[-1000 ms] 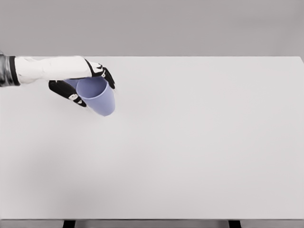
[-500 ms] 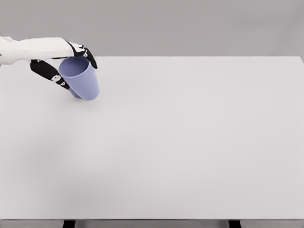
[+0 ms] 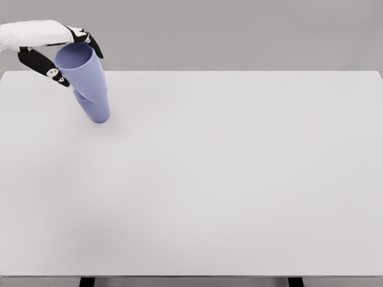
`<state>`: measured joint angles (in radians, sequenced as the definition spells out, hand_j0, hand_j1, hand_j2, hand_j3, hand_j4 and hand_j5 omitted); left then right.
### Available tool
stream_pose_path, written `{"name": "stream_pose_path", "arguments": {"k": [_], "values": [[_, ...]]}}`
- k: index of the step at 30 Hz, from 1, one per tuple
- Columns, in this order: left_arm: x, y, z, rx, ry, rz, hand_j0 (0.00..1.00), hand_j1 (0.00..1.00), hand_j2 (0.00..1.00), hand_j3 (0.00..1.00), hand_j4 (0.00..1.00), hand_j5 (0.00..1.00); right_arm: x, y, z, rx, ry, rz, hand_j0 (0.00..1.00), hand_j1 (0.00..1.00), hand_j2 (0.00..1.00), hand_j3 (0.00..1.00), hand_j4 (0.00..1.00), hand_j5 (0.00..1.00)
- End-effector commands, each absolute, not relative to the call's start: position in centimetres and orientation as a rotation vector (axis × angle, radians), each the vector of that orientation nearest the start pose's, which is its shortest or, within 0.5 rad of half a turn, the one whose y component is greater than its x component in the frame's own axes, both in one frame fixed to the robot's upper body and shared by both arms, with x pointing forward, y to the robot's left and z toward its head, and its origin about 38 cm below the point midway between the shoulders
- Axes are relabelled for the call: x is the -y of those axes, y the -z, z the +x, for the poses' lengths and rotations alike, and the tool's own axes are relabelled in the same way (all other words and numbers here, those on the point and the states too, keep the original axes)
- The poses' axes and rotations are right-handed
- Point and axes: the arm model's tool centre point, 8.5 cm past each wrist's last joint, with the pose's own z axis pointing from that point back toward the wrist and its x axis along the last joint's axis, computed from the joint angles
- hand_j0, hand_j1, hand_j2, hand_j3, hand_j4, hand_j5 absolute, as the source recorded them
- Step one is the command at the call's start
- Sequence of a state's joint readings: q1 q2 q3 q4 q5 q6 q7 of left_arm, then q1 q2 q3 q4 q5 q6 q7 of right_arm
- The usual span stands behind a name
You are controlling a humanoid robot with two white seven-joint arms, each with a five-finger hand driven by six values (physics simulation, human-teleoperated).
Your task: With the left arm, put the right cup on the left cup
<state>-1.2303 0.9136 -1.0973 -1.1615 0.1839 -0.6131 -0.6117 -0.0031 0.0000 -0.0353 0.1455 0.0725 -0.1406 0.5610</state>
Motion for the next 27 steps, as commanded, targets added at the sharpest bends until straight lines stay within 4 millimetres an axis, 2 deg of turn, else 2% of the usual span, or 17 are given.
{"name": "stream_pose_path", "arguments": {"k": [1, 5, 10, 19, 27], "values": [[-34.4, -33.3, 49.9, 1.467, 1.863, 0.273, 0.53, 0.53, 0.53, 0.53, 0.53, 0.53, 22.3, 24.7, -3.5, -0.013, -0.036, 0.485, 1.0, 1.0, 1.0, 1.0, 1.0, 1.0], [-35.1, -32.7, 50.7, 1.446, 1.826, 0.283, 0.53, 0.53, 0.53, 0.53, 0.53, 0.53, 22.3, 24.7, -3.6, -0.015, -0.035, 0.485, 1.0, 1.0, 1.0, 1.0, 1.0, 1.0], [-36.1, -33.1, 51.5, 1.432, 1.792, 0.313, 0.53, 0.53, 0.53, 0.53, 0.53, 0.53, 22.3, 24.7, -3.5, -0.013, -0.036, 0.485, 1.0, 1.0, 1.0, 1.0, 1.0, 1.0], [-36.0, -32.2, 53.1, 1.393, 1.763, 0.322, 0.53, 0.53, 0.53, 0.53, 0.53, 0.53, 22.3, 24.7, -3.6, -0.015, -0.035, 0.485, 1.0, 1.0, 1.0, 1.0, 1.0, 1.0], [-37.1, -31.6, 53.6, 1.366, 1.726, 0.339, 0.53, 0.53, 0.53, 0.53, 0.53, 0.53, 22.3, 24.7, -3.6, -0.015, -0.037, 0.485, 1.0, 1.0, 1.0, 1.0, 1.0, 1.0]]}}
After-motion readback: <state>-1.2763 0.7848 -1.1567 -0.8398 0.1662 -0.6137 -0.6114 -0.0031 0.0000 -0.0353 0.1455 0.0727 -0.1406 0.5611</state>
